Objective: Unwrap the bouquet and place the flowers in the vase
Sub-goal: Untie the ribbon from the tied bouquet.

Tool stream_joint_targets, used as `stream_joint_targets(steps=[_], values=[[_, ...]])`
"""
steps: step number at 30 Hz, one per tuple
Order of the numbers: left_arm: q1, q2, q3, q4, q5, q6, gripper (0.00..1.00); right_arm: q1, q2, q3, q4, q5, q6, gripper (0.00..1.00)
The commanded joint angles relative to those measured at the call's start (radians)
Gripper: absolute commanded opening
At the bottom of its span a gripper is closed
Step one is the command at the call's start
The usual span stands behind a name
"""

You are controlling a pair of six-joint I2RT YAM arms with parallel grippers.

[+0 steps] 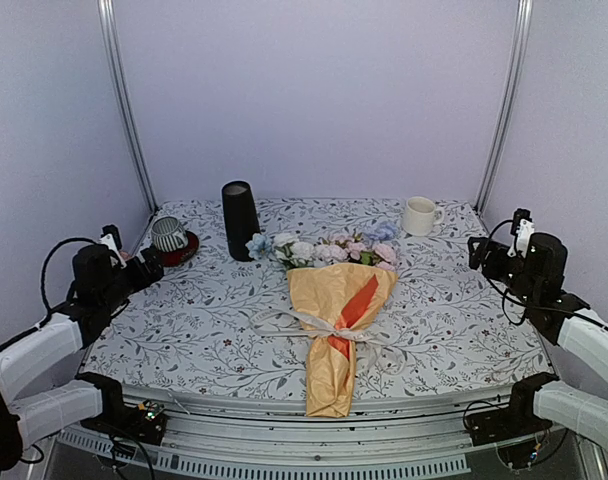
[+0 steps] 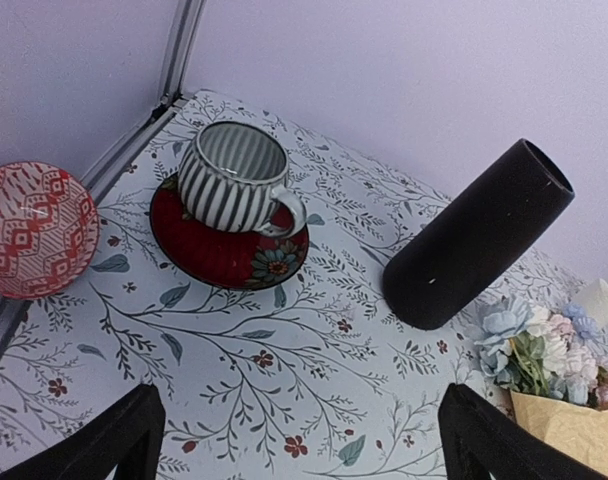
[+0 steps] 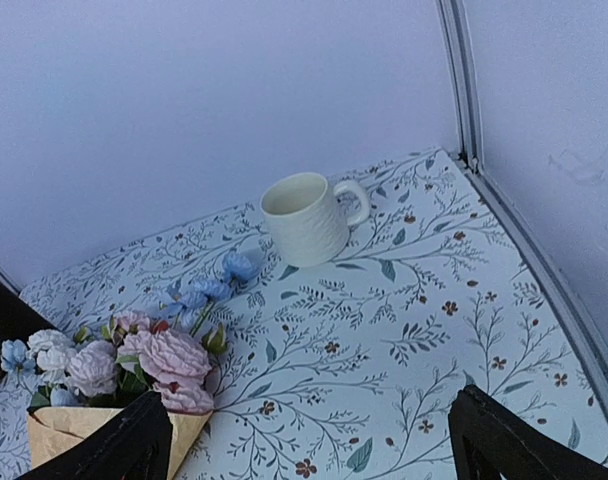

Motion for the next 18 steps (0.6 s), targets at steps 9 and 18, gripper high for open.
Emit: stream_joint_targets(steps=[9,18], values=[[0.058,-0.005,-0.059,0.048,0.266,-0.082,0.98,0.003,0.049,0.041,-0.043,-0.314,0.054,0.99],[0.047,0.134,-0.054,0.181,0.584,-0.033,0.98,0.007,0.255,0.072,-0.005,-0.573,0.012,0.99]])
